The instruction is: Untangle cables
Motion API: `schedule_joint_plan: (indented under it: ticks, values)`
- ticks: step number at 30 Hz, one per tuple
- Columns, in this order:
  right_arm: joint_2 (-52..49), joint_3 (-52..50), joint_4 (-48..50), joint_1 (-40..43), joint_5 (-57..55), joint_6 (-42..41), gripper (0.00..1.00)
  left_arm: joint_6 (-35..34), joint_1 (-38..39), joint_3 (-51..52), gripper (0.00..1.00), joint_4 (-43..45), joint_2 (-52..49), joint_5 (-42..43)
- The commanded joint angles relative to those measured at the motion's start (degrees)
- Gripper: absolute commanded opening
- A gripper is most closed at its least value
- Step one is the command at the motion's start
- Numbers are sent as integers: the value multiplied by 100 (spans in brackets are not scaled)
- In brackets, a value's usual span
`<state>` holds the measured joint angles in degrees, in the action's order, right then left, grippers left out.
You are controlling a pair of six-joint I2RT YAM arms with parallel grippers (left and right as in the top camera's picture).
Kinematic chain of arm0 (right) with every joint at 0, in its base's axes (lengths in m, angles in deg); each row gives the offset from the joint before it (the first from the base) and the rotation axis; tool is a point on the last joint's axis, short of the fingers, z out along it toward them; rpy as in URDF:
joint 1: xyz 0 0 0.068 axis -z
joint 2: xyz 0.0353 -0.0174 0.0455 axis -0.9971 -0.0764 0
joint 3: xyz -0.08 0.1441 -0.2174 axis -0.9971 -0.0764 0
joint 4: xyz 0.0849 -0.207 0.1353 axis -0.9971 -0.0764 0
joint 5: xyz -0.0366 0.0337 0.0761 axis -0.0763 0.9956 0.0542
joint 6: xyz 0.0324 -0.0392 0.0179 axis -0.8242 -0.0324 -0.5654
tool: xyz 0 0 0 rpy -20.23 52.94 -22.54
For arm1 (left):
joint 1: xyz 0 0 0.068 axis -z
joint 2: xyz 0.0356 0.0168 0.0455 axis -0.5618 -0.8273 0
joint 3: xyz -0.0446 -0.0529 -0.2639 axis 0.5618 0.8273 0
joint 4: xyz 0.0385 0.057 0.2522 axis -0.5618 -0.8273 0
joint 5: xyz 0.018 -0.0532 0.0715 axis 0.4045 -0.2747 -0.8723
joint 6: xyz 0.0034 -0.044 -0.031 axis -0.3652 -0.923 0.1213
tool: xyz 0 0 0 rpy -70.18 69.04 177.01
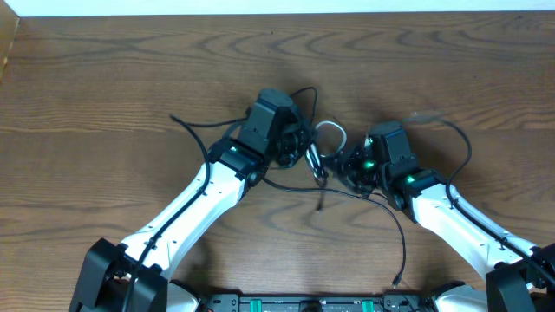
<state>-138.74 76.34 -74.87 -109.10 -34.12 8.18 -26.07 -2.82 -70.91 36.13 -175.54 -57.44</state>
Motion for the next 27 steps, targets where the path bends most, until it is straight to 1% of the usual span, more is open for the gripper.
schedule_joint_plan:
  ticks: [1,2,3,4,5,7,9,12,15,18,21,23,24,25,26,27]
  values:
    - [-26,-7,-166,-13,-1248,2706,68,-1355,-4,-35,8,-931,101,-927]
    - [-20,-7,-258,-13,-1388,2887,73,-1759,-4,-35,8,-1115,101,-977]
    - [-15,-7,-472,-13,-1742,3180,79,-2304,-4,-35,8,-1294,101,-994]
    - [-15,-7,-566,-13,-1836,3386,84,-2557,-2,-35,8,-1333,98,-994]
    - [-15,-7,-623,-13,-1818,3613,86,-2673,-2,-35,8,-1331,98,-994]
    - [-4,-7,-651,-15,-1445,3950,86,-2730,-2,-35,8,-1340,98,-1158]
    - [7,-7,-643,-15,-916,4277,84,-2730,-4,-35,8,-1499,92,-1296]
    - [7,-7,-680,-15,-479,4653,81,-2730,-2,-35,8,-1932,61,-1425]
    - [7,-7,-754,-15,-470,4699,82,-2728,-2,-33,8,-2164,-131,-1484]
    - [7,-7,-752,-15,-328,4697,79,-2726,-2,-33,8,-2118,-612,-1480]
    - [7,-7,-756,-15,52,4673,75,-2492,37,-33,8,-2122,-1102,-1248]
    - [7,-7,-758,-15,251,4673,73,-2116,52,-33,8,-2122,-1349,-807]
    - [7,-7,-774,-15,302,4673,73,-1779,50,-33,8,-2122,-1443,-595]
    - [7,-7,-796,-15,297,4673,73,-1266,50,-33,14,-2124,-1523,-466]
    - [7,-7,-804,-13,295,4675,73,-857,50,-33,23,-2129,-1554,-444]
    - [7,-7,-802,-13,293,4675,73,-433,50,-33,35,-2168,-1556,-448]
